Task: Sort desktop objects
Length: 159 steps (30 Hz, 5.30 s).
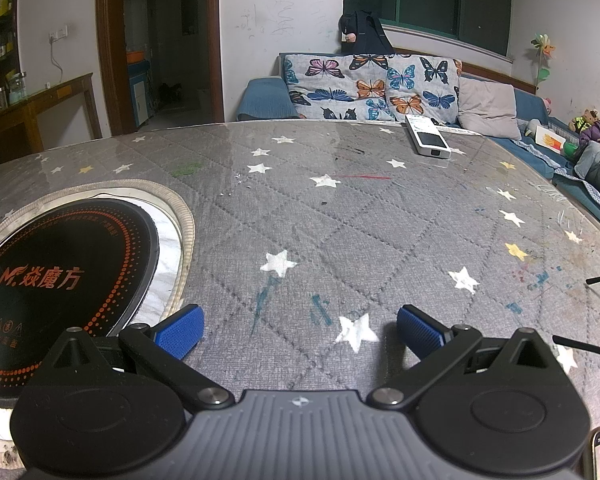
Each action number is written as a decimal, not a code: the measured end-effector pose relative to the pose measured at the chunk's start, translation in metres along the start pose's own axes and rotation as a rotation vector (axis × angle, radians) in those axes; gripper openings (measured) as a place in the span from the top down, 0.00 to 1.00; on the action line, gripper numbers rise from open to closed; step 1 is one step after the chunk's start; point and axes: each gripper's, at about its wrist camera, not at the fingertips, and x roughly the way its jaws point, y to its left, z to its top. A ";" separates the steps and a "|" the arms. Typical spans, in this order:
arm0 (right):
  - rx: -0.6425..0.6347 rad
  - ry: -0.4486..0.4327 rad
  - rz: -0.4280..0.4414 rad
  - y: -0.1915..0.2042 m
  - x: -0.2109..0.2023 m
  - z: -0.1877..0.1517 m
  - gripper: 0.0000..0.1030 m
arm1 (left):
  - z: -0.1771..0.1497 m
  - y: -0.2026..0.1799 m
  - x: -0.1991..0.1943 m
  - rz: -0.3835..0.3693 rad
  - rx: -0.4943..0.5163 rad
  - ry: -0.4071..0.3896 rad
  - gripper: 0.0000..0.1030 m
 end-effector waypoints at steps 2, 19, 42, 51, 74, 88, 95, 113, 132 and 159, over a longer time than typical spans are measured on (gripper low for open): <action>0.000 0.000 0.000 0.000 0.000 0.000 0.00 | 0.000 -0.001 0.000 0.014 -0.011 0.000 0.00; 0.000 0.000 0.000 0.000 0.000 0.000 0.00 | 0.000 -0.006 -0.002 0.057 -0.037 -0.009 0.00; 0.000 0.000 0.000 0.000 0.000 0.000 0.00 | 0.000 -0.005 -0.001 0.057 -0.038 -0.009 0.00; 0.000 0.000 0.000 0.000 0.000 0.000 0.00 | 0.001 -0.005 -0.001 0.057 -0.038 -0.009 0.00; 0.000 0.000 0.000 0.000 0.000 0.000 0.00 | 0.001 -0.005 -0.001 0.057 -0.038 -0.009 0.00; 0.000 0.000 0.000 0.000 0.000 0.000 0.00 | 0.001 -0.005 -0.001 0.057 -0.038 -0.010 0.00; 0.000 0.000 0.000 0.000 0.000 0.000 0.00 | 0.001 -0.006 -0.001 0.057 -0.038 -0.009 0.00; 0.000 0.000 0.000 0.000 0.000 0.000 0.00 | 0.001 -0.006 -0.001 0.057 -0.038 -0.009 0.00; 0.000 0.000 0.000 0.000 0.000 0.000 0.00 | 0.001 -0.006 -0.001 0.057 -0.038 -0.009 0.00; 0.000 0.000 0.000 0.000 0.000 0.000 0.00 | 0.001 -0.006 -0.001 0.057 -0.038 -0.009 0.00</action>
